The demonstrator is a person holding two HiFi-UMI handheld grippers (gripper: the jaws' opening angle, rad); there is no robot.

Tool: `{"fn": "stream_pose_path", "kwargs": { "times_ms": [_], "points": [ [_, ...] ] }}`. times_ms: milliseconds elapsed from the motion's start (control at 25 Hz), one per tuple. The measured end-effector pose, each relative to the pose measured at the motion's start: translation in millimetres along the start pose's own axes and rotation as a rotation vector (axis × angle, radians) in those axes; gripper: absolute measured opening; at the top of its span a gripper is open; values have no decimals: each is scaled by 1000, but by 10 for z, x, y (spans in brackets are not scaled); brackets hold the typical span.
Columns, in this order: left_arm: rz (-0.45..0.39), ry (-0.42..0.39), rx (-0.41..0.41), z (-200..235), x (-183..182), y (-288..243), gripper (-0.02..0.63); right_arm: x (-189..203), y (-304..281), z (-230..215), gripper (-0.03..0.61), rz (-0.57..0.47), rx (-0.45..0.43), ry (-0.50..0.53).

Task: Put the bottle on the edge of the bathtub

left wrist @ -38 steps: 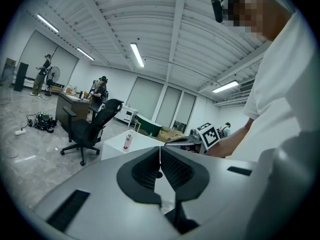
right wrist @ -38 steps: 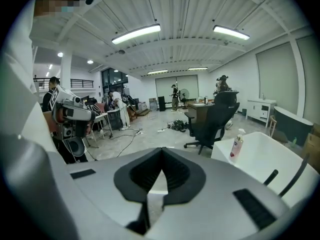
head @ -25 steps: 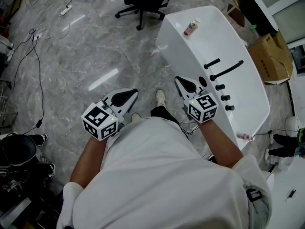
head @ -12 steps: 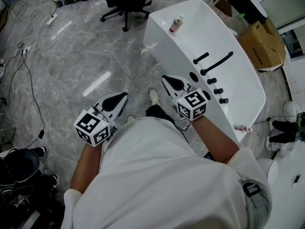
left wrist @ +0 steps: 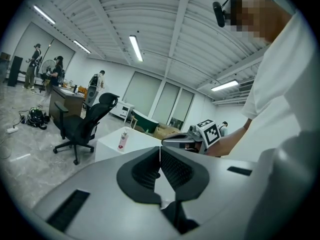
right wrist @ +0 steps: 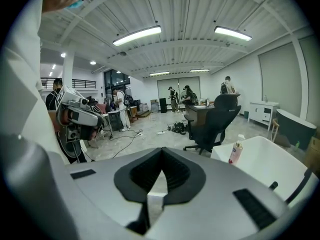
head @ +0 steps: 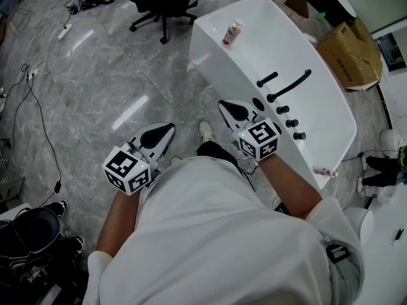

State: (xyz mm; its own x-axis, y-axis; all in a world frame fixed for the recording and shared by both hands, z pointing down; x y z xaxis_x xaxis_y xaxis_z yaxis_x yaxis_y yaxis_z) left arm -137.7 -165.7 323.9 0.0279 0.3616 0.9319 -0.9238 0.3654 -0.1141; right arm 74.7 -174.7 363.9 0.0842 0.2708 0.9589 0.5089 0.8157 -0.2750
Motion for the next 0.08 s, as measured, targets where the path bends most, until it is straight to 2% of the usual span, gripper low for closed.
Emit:
{"fn": "stream_pose_path", "kwargs": {
  "times_ms": [80],
  "points": [
    [3,-7,13,27,-23,-110,18,5,-8,-112,6,2,10,-4]
  ]
}}
Point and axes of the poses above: the fingertips, and each gripper's own axes: y backward along the fingers, z to its left, x out of its underside, the point moved 5 cm from there along y, backward along the fingers, and after that the axes turned 8 degrees about -z, right-handed, at the moved point
